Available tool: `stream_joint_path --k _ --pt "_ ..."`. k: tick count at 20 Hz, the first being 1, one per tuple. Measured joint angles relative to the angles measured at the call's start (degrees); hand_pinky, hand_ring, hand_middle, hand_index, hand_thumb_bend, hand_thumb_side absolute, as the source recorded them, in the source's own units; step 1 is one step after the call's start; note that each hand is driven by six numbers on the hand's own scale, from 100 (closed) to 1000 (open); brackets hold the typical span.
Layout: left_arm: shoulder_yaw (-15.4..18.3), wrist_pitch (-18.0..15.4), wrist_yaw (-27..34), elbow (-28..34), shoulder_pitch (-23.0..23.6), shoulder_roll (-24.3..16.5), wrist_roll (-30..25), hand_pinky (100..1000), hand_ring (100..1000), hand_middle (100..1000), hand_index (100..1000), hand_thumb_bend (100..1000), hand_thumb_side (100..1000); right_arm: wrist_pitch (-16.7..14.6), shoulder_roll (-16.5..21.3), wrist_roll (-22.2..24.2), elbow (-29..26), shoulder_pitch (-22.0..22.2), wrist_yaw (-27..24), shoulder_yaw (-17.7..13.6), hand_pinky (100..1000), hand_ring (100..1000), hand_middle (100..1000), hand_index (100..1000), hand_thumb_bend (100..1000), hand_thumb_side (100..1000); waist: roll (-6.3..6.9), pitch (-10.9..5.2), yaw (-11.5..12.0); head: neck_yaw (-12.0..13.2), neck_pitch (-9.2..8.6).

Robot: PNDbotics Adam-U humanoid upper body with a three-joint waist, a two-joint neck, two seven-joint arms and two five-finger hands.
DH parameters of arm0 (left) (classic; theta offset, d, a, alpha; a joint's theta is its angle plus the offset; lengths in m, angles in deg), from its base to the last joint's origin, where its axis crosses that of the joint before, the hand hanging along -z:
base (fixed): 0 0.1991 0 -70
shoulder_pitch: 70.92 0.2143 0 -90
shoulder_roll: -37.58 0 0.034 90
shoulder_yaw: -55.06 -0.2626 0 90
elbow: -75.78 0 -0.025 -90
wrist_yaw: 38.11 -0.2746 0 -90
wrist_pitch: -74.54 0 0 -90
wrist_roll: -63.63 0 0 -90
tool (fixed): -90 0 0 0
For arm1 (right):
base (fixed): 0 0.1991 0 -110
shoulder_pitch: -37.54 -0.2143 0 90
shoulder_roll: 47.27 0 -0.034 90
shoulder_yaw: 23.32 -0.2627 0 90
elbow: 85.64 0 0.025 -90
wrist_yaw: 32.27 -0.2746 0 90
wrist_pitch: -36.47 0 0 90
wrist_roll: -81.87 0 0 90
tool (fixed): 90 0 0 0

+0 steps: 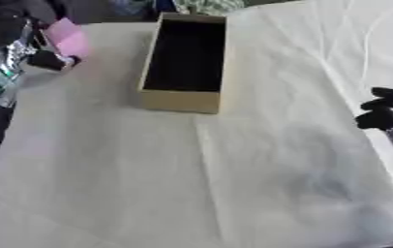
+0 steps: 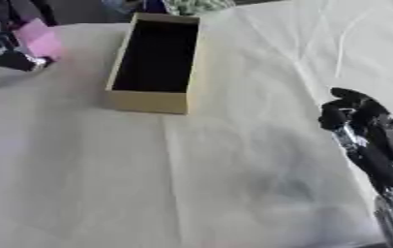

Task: Pick up objects on the table and place them in the box.

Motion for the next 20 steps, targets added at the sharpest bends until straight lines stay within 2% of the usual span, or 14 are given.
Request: stream_joint_path --k 2,3,4,9,15,20 --pt "-0.7 -0.8 0.4 1.6 0.0 0.0 -0.7 690 558 467 606 596 253 0.0 0.0 0.0 0.0 0.0 0.0 0.0 625 614 629 824 527 645 -0.04 -0.50 0.3 0.0 0.01" --pt "-1.1 -1.2 0.6 2.6 -0.2 0.0 -1.2 692 559 468 607 636 297 0.0 0.0 0.0 0.0 0.1 0.0 0.0 625 614 629 825 533 644 -0.04 -0.65 0.4 0.0 0.01" --pt "-1.6 -1.7 0.9 3.7 -0.3 0.0 -1.7 692 560 469 608 600 257 0.0 0.0 0.0 0.0 0.1 0.0 0.0 625 614 629 825 527 645 -0.04 -0.74 0.5 0.0 0.01" --pt "-4.8 -4.5 3.1 9.9 -0.4 0.3 -5.0 694 562 474 614 602 266 0.0 0.0 0.0 0.0 0.3 0.0 0.0 625 614 630 825 523 647 -0.06 -1.36 0.9 0.0 0.01" --pt "-9.1 -7.3 6.2 16.0 -0.6 2.5 -9.5 698 569 480 621 616 276 0.0 0.0 0.0 0.0 0.5 0.0 0.0 625 614 630 825 522 649 -0.22 -1.77 0.9 0.0 0.01" --pt "-12.5 -9.0 6.3 18.1 -1.0 5.1 -12.9 699 574 490 631 630 283 0.1 0.0 0.2 0.0 0.5 0.0 0.1 624 613 630 825 522 649 -0.40 -1.93 0.4 0.1 -0.01"
